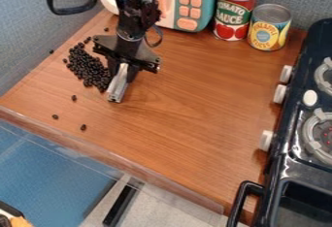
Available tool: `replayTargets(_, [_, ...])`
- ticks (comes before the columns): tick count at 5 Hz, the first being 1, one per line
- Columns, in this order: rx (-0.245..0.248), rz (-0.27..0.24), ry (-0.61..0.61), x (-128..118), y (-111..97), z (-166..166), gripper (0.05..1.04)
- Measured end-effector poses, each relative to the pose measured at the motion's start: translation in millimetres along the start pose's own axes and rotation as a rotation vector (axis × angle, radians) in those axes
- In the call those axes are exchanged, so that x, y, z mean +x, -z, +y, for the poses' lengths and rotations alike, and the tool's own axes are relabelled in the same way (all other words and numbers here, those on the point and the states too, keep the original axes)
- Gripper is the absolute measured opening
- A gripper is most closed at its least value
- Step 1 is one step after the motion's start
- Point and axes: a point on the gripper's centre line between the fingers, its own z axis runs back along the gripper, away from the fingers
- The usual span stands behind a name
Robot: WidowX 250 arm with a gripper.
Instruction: Sweep into pile
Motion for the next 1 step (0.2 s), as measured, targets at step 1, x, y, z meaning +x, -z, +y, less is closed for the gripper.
replayTargets(1, [-0.02, -0.005, 0.042, -3.1, -5.1, -18.9, 0.335])
